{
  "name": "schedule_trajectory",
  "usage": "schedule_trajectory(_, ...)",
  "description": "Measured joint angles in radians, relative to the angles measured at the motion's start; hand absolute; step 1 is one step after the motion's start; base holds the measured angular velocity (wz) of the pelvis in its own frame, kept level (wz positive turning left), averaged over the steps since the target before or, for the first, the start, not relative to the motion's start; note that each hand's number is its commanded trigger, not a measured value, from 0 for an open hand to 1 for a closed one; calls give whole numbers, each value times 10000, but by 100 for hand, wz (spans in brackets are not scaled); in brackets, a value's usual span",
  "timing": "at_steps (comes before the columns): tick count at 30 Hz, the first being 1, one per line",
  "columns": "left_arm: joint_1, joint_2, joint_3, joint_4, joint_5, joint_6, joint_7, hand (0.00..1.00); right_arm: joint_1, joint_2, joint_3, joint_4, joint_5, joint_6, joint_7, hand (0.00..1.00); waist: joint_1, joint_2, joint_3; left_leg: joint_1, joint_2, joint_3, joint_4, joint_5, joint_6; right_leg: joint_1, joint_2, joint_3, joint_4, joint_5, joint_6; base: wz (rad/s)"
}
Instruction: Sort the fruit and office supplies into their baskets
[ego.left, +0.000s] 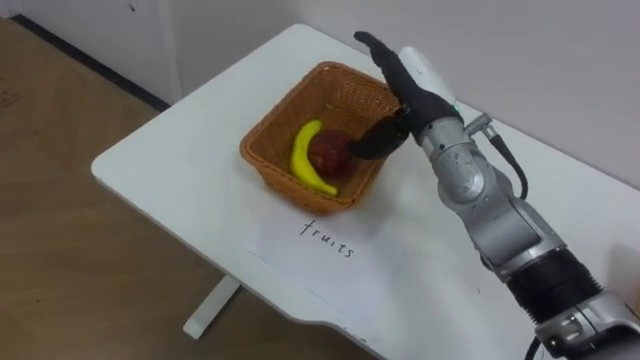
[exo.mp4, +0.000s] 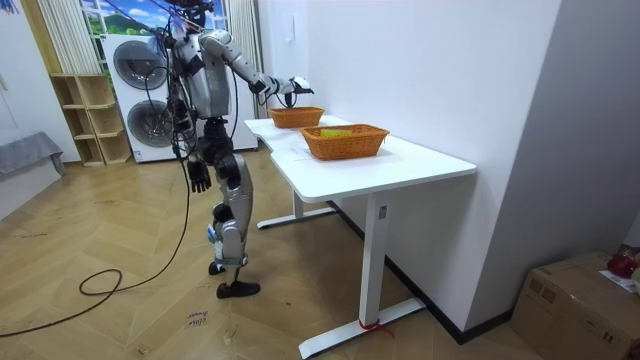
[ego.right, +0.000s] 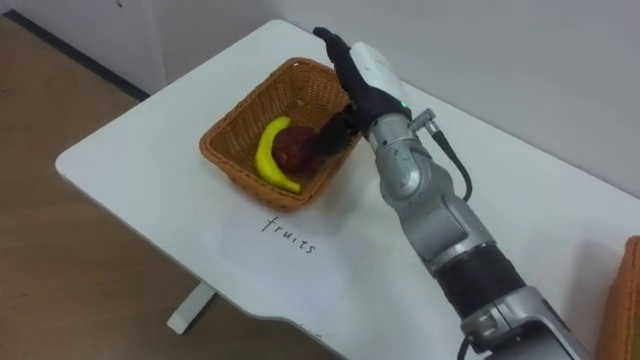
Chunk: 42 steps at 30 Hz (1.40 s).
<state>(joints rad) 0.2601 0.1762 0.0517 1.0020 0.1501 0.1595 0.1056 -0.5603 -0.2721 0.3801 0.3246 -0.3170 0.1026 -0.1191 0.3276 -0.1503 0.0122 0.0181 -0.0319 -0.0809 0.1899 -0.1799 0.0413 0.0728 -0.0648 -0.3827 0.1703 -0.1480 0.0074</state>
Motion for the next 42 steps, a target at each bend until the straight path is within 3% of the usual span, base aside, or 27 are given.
schedule_trajectory(5,-148,-3,320,-45,81,9,0,0,-10,-281,-1042,-1143,-243,-111,-77,0,-504,132,15,35,-6,35,-1,-9,12,17,5,133,13,0,0,-2)
schedule_trajectory(8,-285,9,445,-35,75,2,3,0,29,-527,-1401,-1137,-232,-146,-92,0,-656,175,29,155,3,120,-10,-9,13,111,20,249,10,-5,8,-2)
schedule_trajectory(12,-336,12,436,-35,85,-46,0,0,33,-567,-1587,-1137,-287,-147,-90,0,-1024,184,17,240,23,172,-20,-10,13,139,37,338,16,-4,7,-9)
schedule_trajectory(21,-248,3,452,-32,-33,-120,-79,0,112,-1200,-2490,-1471,-144,-155,-101,0,-1642,228,-55,391,37,415,-66,-29,37,142,84,805,34,-2,4,-9)
schedule_trajectory(23,-186,5,457,-21,-21,-123,-79,0,142,-1422,-2709,-1531,-150,-168,-100,0,-1856,223,-144,427,39,479,-89,-29,37,143,85,812,34,-2,4,0)
schedule_trajectory(26,-193,34,538,-13,-12,-181,-80,0,527,-1685,-3144,-1975,-162,-163,-118,0,-1903,193,-198,488,62,541,-106,-29,37,148,102,871,32,0,1,-7)
schedule_trajectory(30,-43,115,553,14,-18,-343,-81,0,696,-1958,-3262,-2240,-137,-186,-237,0,-1991,193,-197,655,129,773,-219,-37,28,210,158,1083,32,11,-15,-19)
schedule_trajectory(31,-61,138,574,5,-25,-414,-81,0,726,-2017,-3288,-2261,-145,-218,-252,0,-2200,212,-180,706,140,781,-219,-59,29,257,160,1087,29,11,-15,0)
schedule_trajectory(36,2,147,727,-11,-29,-556,-78,0,756,-2046,-3844,-2337,-233,-466,-532,0,-2464,221,-151,784,213,1041,-222,-139,10,214,238,1344,31,16,-24,-16)
schedule_trajectory(42,29,160,941,13,-420,-833,-8,0,1658,-2318,-5264,-3068,31,-864,-1233,0,-2740,220,-152,935,253,1338,-318,-155,22,153,284,1596,36,25,-37,-14)
